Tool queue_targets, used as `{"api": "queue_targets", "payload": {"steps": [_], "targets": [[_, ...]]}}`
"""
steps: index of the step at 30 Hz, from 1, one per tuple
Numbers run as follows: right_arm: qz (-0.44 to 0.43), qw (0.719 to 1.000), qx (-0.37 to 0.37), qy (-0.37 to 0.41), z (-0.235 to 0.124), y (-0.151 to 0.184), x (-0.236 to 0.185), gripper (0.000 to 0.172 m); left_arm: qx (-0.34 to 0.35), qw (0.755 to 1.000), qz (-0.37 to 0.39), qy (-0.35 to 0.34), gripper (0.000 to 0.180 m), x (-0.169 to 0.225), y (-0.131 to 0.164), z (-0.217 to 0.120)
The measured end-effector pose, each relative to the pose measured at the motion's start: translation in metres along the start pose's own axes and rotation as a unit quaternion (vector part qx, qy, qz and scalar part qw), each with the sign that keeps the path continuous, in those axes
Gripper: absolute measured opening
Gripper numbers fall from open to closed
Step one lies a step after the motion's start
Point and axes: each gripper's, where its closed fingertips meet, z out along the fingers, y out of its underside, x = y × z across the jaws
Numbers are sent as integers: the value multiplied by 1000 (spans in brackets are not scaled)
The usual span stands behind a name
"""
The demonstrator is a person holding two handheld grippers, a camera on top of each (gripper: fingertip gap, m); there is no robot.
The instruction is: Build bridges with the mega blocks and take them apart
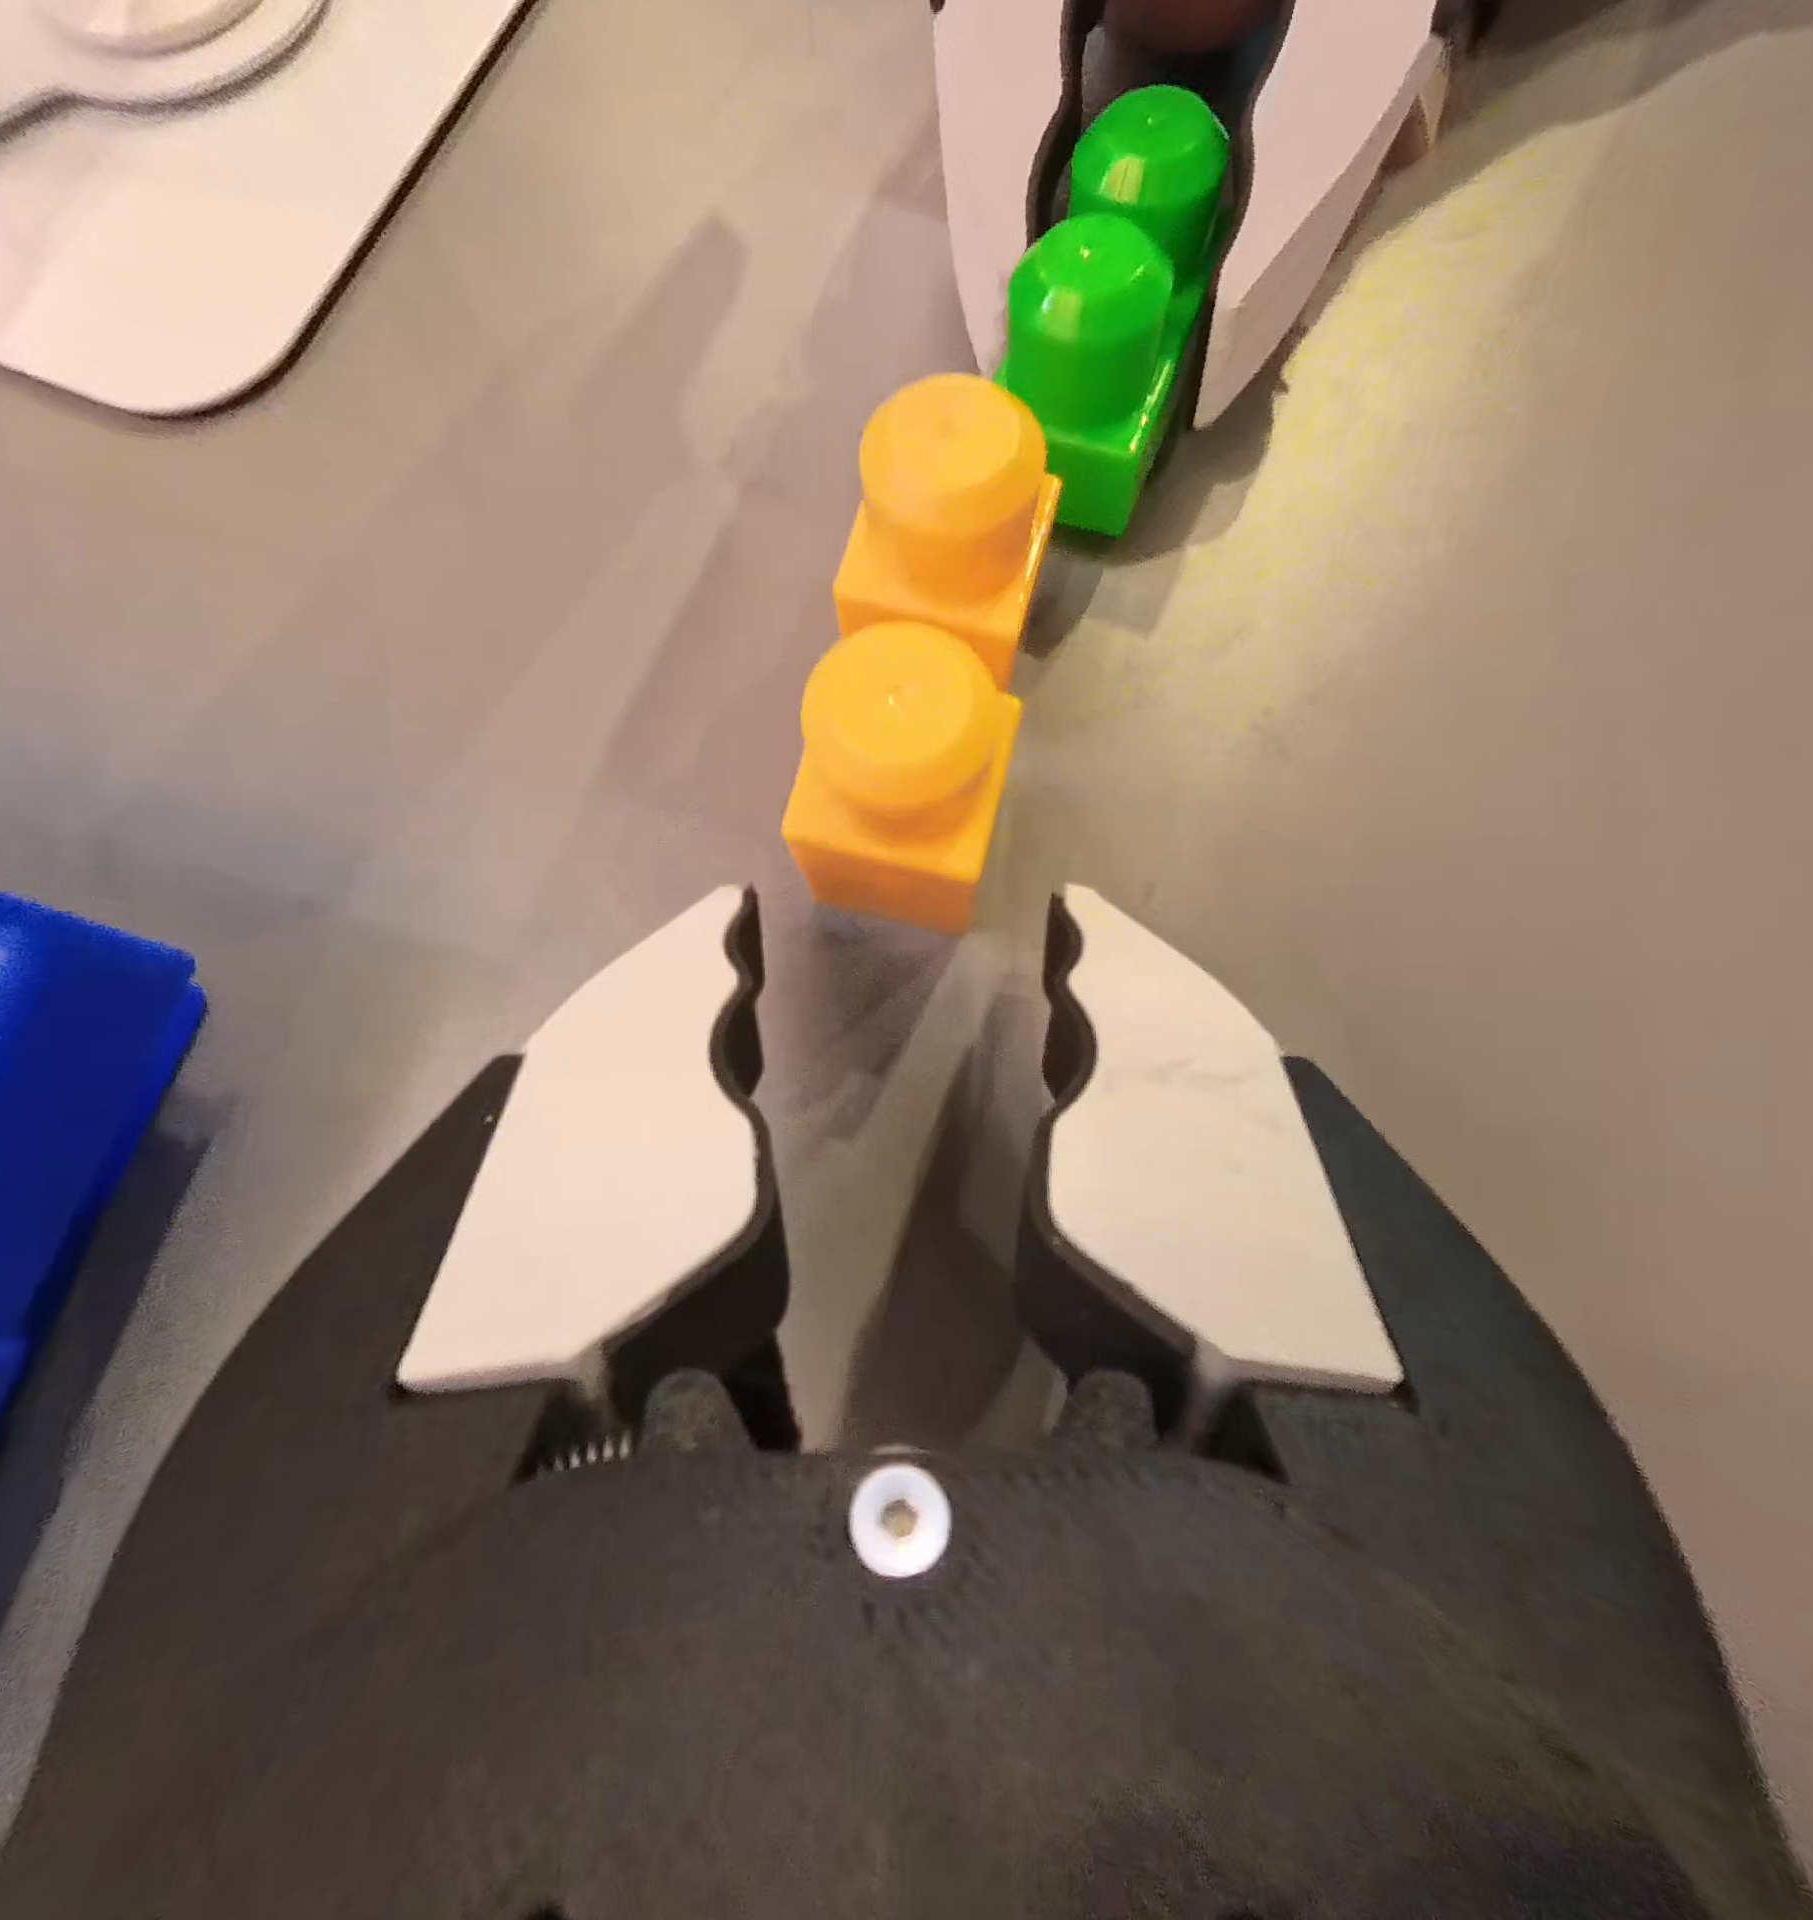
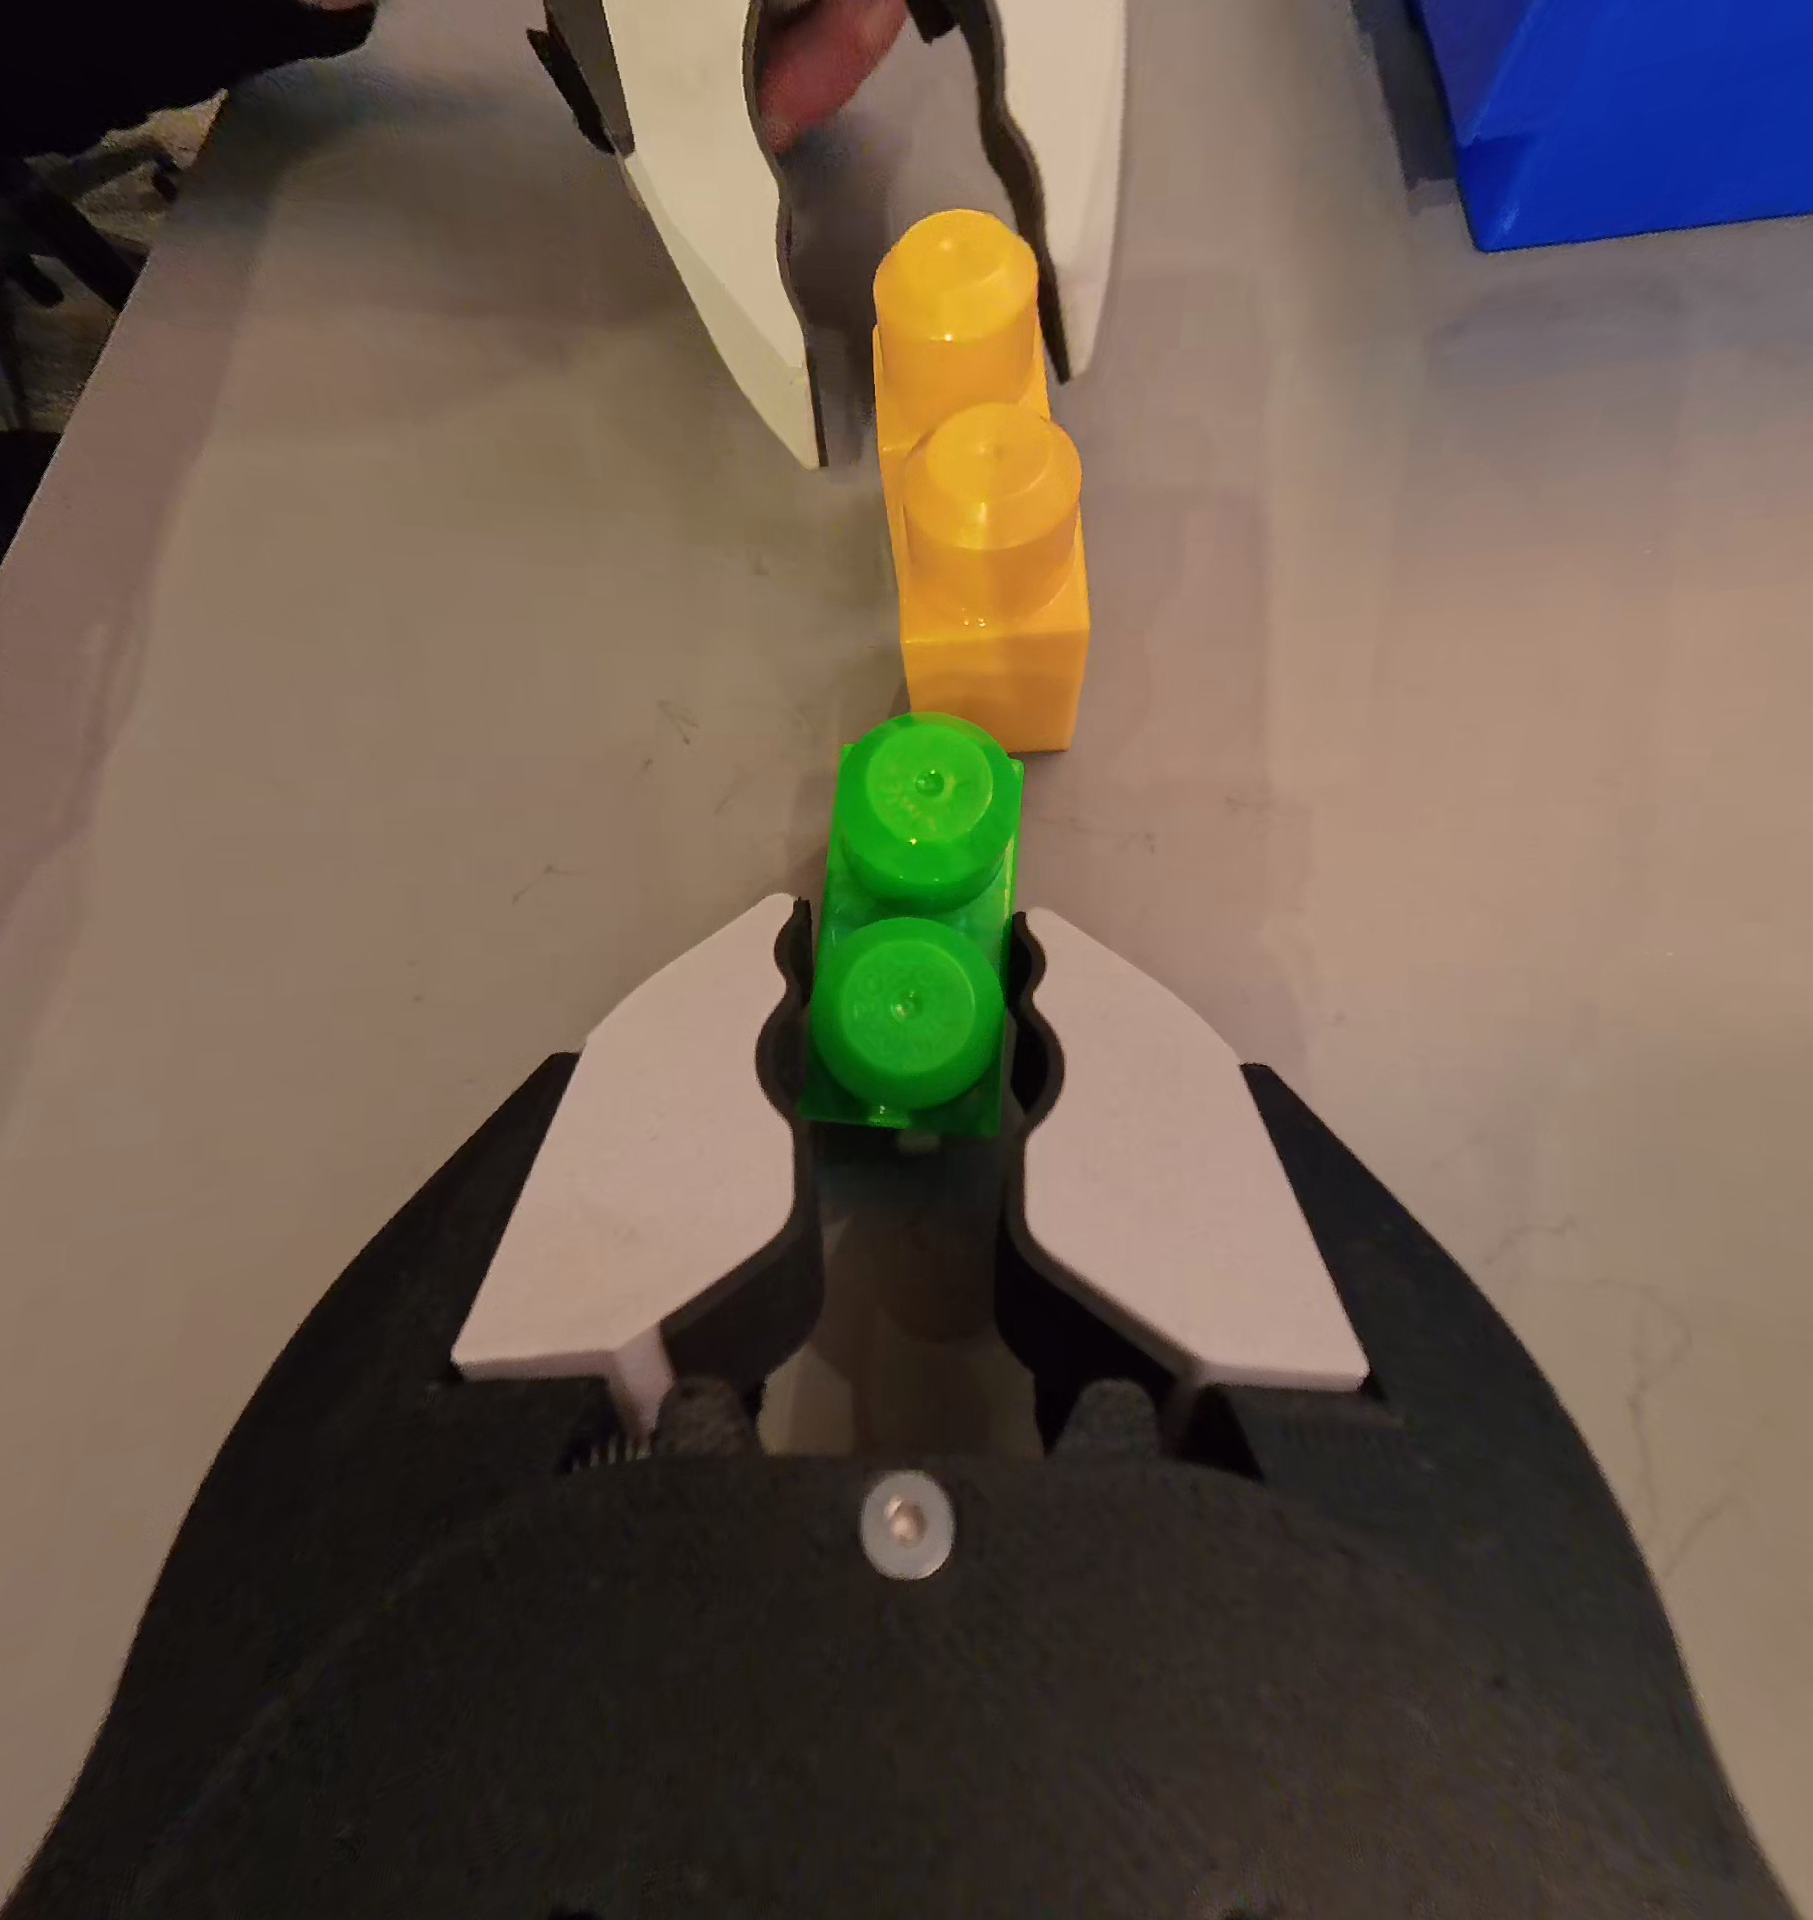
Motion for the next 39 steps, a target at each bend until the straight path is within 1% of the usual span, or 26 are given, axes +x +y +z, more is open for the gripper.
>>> {"api": "queue_targets", "payload": {"steps": [2,5,7,9,13,15,17,18,22,26,33,36,37,38,39], "targets": [[-1,1000,-1,0,0,0,0,36,4,1000,-6,-2,49,-1,1,3],[-2,1000,-2,1,1,0,0,36,7,1000,-2,-1,46,-4,-5,12],[-3,1000,-2,2,0,0,0,36,12,1000,12,-2,37,-6,-13,16],[-3,1000,-1,0,0,0,-1,36,16,1000,20,6,36,-5,-20,21],[-2,1000,1,-3,0,0,-1,36,18,999,33,27,36,-1,-25,28],[-1,1000,2,-4,-1,0,-1,36,11,999,38,29,45,-1,-24,31],[-1,1000,2,-4,-1,0,-1,36,7,999,38,33,63,0,-25,33],[-1,1000,1,-4,-1,0,-1,36,6,999,32,29,69,-2,-25,34],[-1,1000,0,-4,0,0,-1,36,11,999,35,34,64,0,-31,38],[-2,1000,-1,-3,0,1,-1,36,-4,998,48,39,41,3,-32,45],[-2,1000,-1,-5,0,1,-1,36,-4,998,47,44,42,6,-35,48],[-3,1000,-2,-5,0,1,-1,36,-4,998,41,43,52,6,-38,51],[-4,1000,-3,-5,0,1,-2,36,1,998,41,44,51,7,-40,51],[-4,1000,-3,-5,0,1,-2,36,5,998,44,44,41,7,-41,50],[-3,1000,-2,-5,0,1,-2,36,8,998,49,38,41,6,-42,50]]}}
